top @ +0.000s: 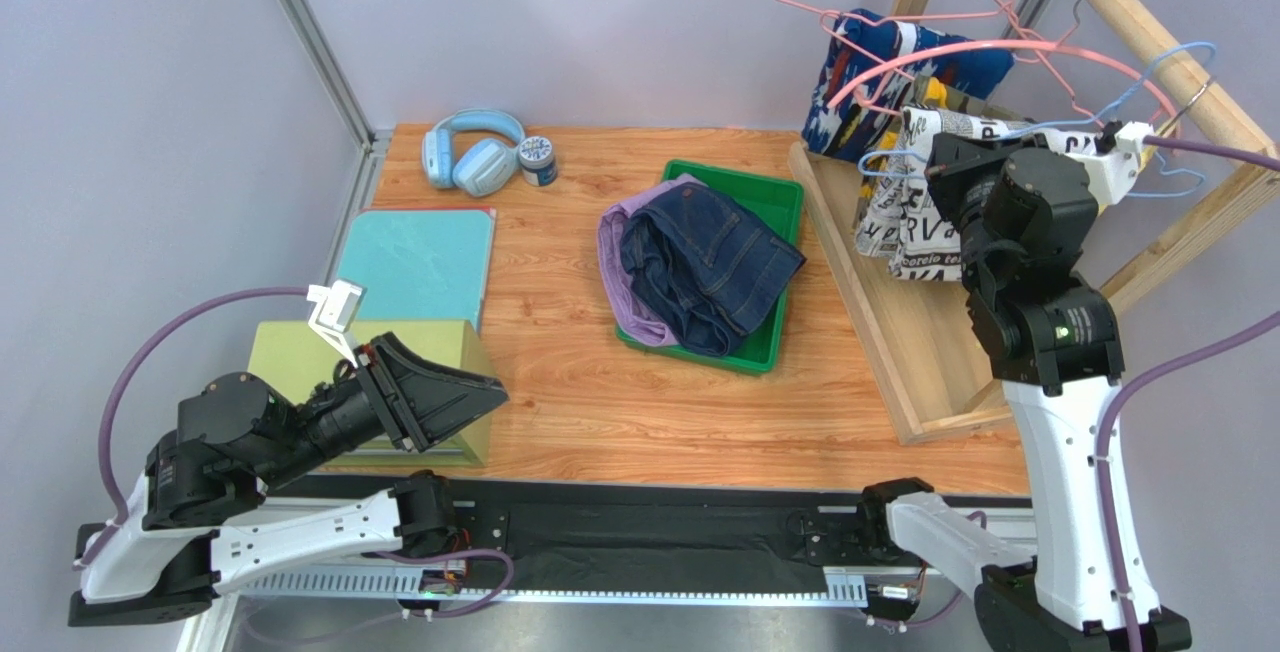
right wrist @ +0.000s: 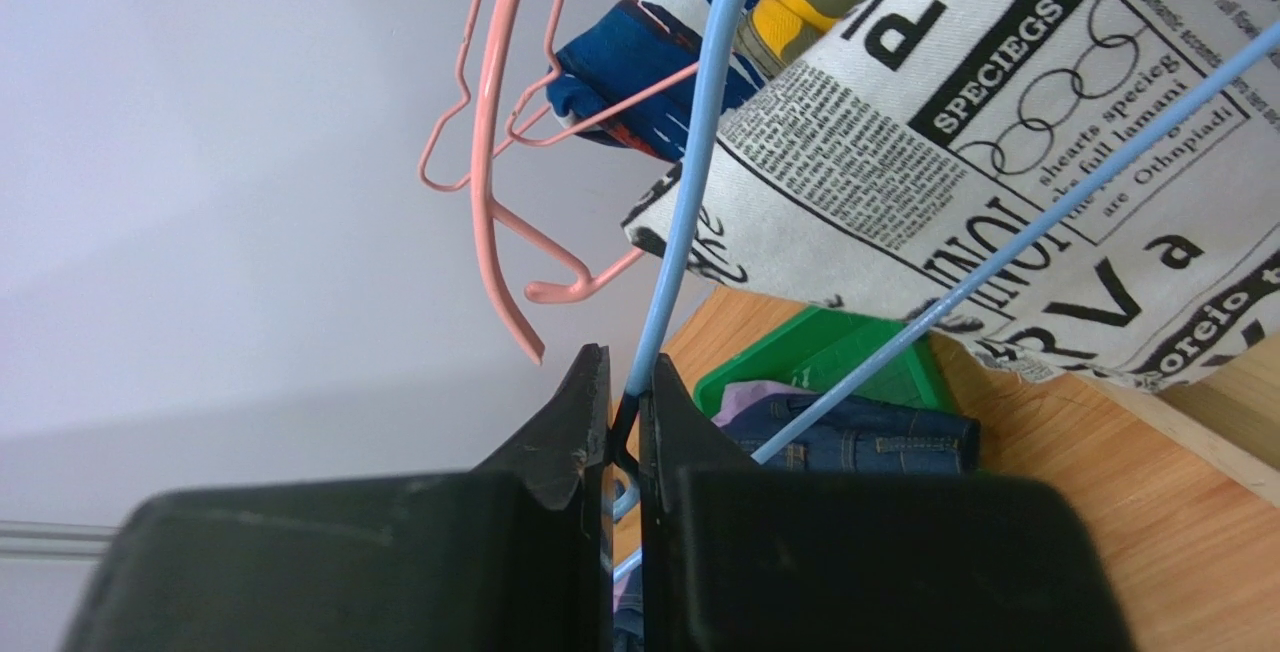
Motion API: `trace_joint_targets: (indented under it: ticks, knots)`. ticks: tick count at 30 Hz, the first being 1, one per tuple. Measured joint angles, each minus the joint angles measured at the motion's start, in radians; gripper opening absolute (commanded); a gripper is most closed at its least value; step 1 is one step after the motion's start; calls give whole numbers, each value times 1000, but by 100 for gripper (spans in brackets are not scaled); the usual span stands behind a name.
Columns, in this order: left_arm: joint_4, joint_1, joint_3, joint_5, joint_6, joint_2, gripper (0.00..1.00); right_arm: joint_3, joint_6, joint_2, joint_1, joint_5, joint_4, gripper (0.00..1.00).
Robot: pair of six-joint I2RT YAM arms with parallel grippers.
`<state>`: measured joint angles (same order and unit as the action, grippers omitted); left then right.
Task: Remove the trousers from the hanger
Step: Hang the hanger back to the clothesline with the right arm
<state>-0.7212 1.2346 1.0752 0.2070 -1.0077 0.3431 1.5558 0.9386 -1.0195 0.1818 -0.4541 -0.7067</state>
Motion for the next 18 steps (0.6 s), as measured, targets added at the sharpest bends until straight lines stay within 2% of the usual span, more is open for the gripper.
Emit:
trace_joint_targets:
  ticks: [5,7,8,11,15,17,18]
  knots:
    - [1,0,0,-10,0,0,66,-65,-6,98,0,13,-4,20]
    - [5,0,-1,-12,0,0,66,-72,-11,131,0,18,-16,24]
    - [7,0,-1,-13,0,0,66,-72,-15,148,0,19,-23,30]
    - [8,0,-1,-14,0,0,66,-72,-29,192,0,27,-48,40]
    - [8,0,-2,-15,0,0,66,-72,-64,251,0,50,-92,48]
    - [10,0,-5,-15,0,0,66,-71,-83,274,0,63,-124,59]
    - [13,0,-7,-15,0,0,66,-66,-96,283,0,69,-143,61]
